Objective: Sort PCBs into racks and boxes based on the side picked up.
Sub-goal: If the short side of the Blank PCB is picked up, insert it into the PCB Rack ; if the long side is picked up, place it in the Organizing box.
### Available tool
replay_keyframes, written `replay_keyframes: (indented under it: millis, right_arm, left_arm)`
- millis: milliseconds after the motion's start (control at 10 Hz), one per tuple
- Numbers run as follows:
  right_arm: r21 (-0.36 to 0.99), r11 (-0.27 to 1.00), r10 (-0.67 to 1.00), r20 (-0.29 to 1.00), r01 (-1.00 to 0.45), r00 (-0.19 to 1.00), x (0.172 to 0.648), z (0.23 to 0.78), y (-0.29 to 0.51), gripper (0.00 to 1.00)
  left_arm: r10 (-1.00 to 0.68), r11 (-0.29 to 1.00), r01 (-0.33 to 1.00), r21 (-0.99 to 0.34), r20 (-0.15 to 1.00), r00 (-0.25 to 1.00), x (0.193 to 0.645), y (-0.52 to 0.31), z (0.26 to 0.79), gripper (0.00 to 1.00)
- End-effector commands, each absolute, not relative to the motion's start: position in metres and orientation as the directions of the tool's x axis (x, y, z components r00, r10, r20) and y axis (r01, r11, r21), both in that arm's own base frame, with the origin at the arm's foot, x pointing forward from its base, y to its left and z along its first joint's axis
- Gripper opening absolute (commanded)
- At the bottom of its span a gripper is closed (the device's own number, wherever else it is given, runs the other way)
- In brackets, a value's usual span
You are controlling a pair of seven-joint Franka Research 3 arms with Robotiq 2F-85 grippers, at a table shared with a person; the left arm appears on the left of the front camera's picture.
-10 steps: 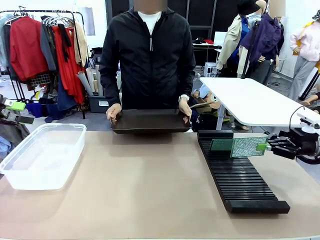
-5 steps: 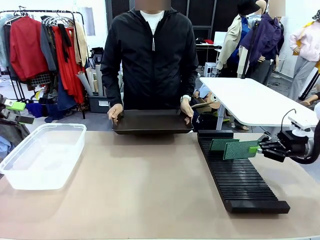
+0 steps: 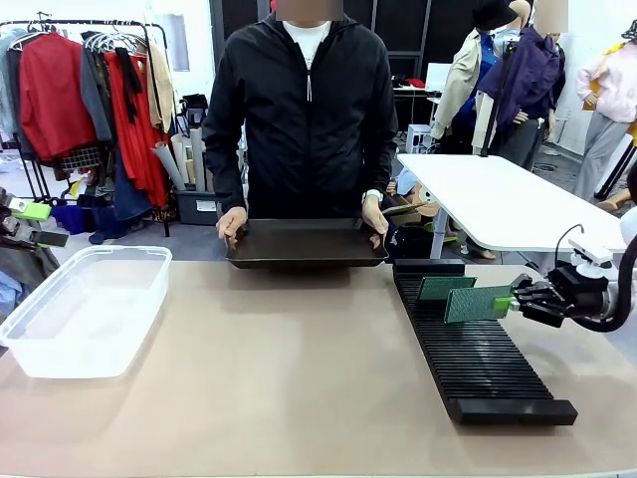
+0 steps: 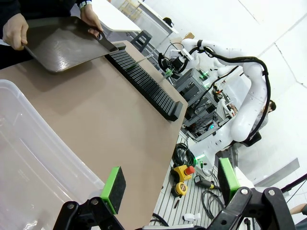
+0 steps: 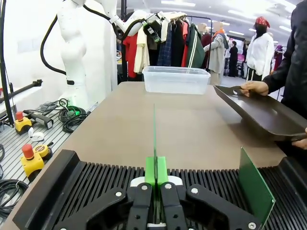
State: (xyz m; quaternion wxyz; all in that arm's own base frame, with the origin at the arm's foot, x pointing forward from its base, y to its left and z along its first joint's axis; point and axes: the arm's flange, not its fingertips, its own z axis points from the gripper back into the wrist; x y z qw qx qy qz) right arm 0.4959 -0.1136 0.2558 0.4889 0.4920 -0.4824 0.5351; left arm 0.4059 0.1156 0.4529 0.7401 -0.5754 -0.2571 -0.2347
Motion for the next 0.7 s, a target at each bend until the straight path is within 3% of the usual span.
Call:
replay_keyframes:
  millis: [0, 600]
  right_arm:
    - [-0.047, -0.06, 0.053, 0.997, -0.997, -0.05, 0.4973, 0.2614, -0.112, 0.0]
    - [-0.047, -0.06, 0.053, 0.997, -0.997, -0.05, 0.4973, 0.2614, -0.112, 0.0]
  left_arm:
    - [-0.051, 0.225, 0.647, -0.729, 0.654, 0.755, 0.4057, 0.1156, 0.4546, 1.0]
    - [-0.051, 0.225, 0.647, -0.729, 0.654, 0.755, 0.4057, 0.1156, 0.4546, 1.0]
